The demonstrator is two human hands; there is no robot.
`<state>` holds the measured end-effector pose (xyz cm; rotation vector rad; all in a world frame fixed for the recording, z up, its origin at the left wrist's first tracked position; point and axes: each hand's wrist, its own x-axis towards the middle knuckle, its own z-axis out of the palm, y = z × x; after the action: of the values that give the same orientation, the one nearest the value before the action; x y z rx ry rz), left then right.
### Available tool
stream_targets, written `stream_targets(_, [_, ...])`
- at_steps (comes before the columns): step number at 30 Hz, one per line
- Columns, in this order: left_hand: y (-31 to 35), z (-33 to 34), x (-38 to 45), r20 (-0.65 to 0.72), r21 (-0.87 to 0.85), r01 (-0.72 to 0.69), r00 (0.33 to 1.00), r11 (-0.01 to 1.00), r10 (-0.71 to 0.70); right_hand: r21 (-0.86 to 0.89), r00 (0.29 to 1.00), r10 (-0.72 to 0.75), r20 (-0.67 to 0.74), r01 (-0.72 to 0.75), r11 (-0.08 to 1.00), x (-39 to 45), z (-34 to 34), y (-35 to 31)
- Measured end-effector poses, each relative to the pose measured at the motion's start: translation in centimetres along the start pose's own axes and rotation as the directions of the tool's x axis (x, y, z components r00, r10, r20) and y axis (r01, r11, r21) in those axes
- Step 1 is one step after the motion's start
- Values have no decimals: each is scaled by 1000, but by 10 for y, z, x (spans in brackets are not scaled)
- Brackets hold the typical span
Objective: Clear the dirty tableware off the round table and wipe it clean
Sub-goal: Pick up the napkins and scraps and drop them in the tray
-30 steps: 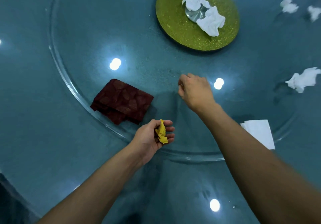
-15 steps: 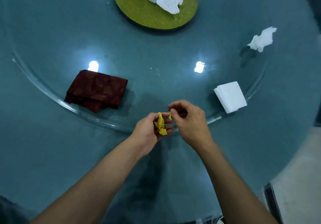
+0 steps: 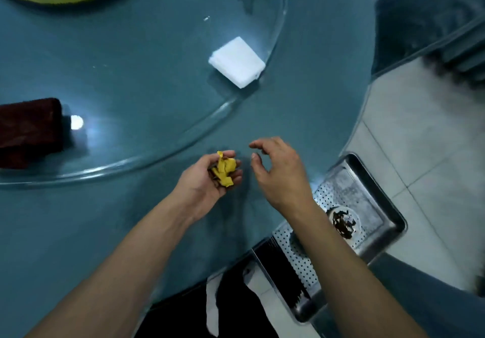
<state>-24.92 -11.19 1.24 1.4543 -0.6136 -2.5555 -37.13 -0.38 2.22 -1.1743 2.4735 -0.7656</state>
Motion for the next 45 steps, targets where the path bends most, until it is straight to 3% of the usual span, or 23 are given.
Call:
stream_targets(4, [-56,29,-7,49,100,42,998,994,-47,-148,995,96,16,-93,985,-55,-27,55])
stream_targets(11, [-169,79,-6,118,290,131,978,948,-171,-130,945,320,-67,-326,936,-163,-47,158])
stream_targets(17, [-252,87,20,47,448,230,959,864,-280,-12,821,557,-122,-563,826,-234,-40,239])
stream_targets(23, [-313,81,75,-49,587,284,947,758,-317,106,698,700,-150,-692,714,-278,-16,303])
stream_targets(31, [-382,105,146,-115,679,295,947,672,-300,196,644,755,-126,-730,655,-299,18,338])
stream_targets(39, [-390,119,152,-156,669,350,929,656,-337,246,670,730,-136,-691,680,-291,16,335])
stream_targets(42, [-381,119,137,-153,707,312,944,635,-294,259,677,721,-146,-678,688,-288,7,329])
stream_targets(45, [-364,117,112,-52,805,186,968,564,-246,247,697,700,-153,-659,710,-281,-5,316])
